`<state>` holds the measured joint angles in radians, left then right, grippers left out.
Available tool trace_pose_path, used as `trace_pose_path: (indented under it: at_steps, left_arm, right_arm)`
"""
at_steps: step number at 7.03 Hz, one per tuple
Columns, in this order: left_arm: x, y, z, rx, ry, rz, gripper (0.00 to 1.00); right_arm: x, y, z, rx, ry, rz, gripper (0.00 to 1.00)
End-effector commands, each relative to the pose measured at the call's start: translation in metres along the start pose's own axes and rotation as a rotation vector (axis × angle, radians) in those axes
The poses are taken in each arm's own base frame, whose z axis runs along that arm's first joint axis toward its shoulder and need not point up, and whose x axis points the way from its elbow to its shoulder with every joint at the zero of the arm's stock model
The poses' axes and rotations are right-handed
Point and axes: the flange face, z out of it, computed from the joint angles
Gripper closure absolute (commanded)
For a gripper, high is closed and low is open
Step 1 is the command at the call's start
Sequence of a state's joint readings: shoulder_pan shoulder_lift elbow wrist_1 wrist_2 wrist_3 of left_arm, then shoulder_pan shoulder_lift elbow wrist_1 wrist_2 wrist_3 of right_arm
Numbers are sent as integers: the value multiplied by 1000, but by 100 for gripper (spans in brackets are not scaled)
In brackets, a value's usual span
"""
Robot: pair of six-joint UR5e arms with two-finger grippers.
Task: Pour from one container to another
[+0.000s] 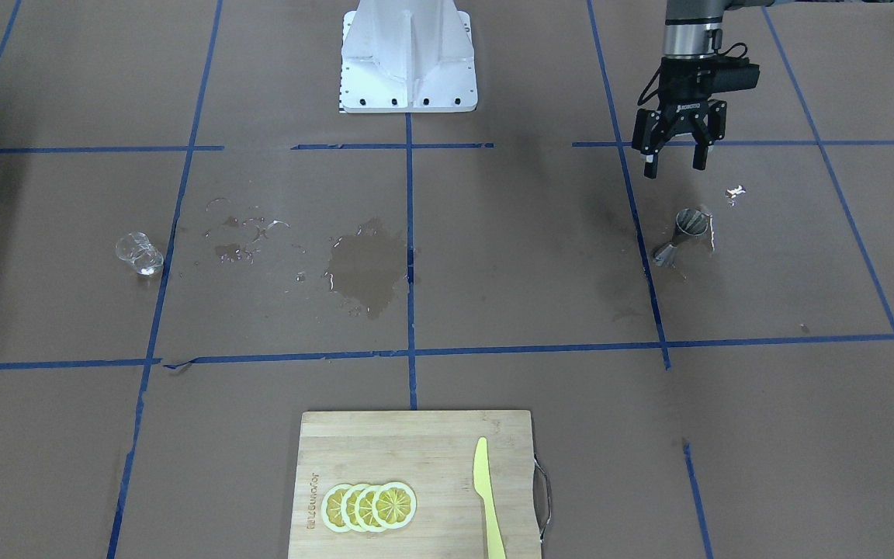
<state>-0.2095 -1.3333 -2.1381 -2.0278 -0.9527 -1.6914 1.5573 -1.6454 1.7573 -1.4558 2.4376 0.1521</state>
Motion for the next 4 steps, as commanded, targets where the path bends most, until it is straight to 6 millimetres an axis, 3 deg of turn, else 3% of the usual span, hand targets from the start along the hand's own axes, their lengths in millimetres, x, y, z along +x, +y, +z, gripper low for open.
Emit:
trace_pose_path:
  at_steps: [1,4]
  left_arm:
    - [7,20,41,185,-24,38,0]
    - [-9,33,75,304,-65,96,1]
  right_arm:
    - [-9,-1,5,-10,-3,18,0]
    - [-23,-2,-3,6,-11,38,0]
